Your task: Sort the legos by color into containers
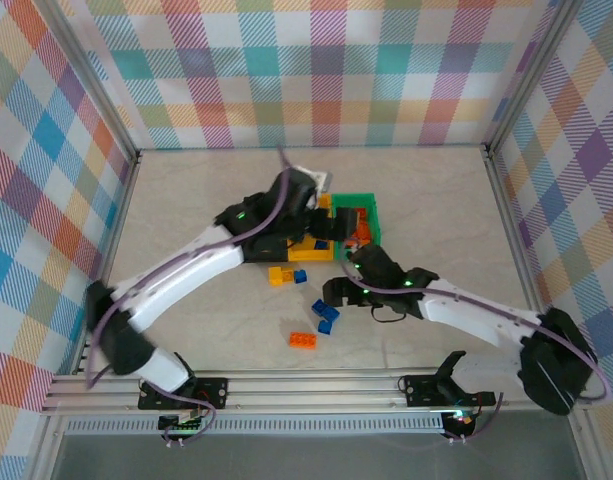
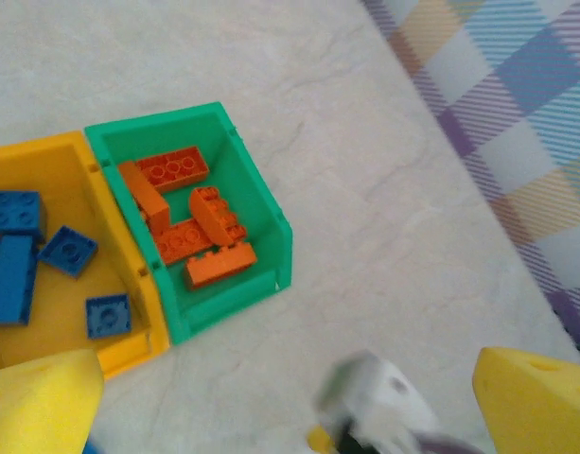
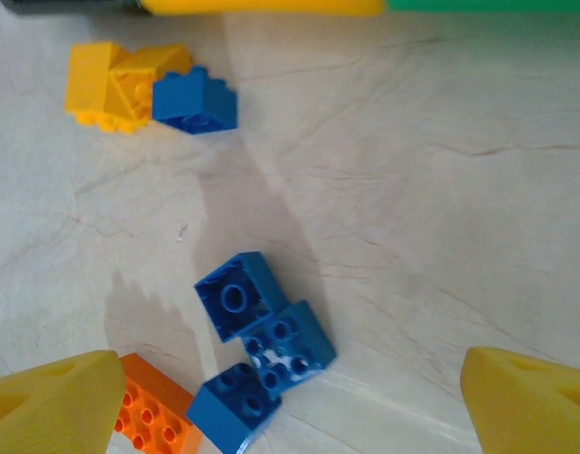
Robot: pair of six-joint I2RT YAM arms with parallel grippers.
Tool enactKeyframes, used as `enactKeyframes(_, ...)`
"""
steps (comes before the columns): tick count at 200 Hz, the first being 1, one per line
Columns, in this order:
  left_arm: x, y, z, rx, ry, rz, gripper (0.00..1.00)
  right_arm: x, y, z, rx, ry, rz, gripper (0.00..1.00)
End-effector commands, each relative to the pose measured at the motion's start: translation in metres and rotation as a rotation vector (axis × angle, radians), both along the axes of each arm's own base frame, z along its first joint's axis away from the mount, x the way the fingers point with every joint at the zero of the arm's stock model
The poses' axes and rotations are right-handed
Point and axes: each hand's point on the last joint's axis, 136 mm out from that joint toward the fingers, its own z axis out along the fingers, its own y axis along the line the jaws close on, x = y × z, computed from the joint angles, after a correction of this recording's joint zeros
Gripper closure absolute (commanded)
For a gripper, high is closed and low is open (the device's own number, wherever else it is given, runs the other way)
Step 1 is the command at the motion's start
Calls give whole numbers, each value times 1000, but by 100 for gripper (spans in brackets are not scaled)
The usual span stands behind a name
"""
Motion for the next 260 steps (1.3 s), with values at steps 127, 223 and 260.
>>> enactKeyframes(127,-78,154,-92,119,51,317,0,6,42,-76,-431,28,233,39)
enactKeyframes(223,-78,188,-68,106,-54,433,0,32,36,-24,-312,-162,99,68)
enactKeyframes(260,-82,199,-58,90,-94,449,0,67,13,33,-198,-252,-29,68)
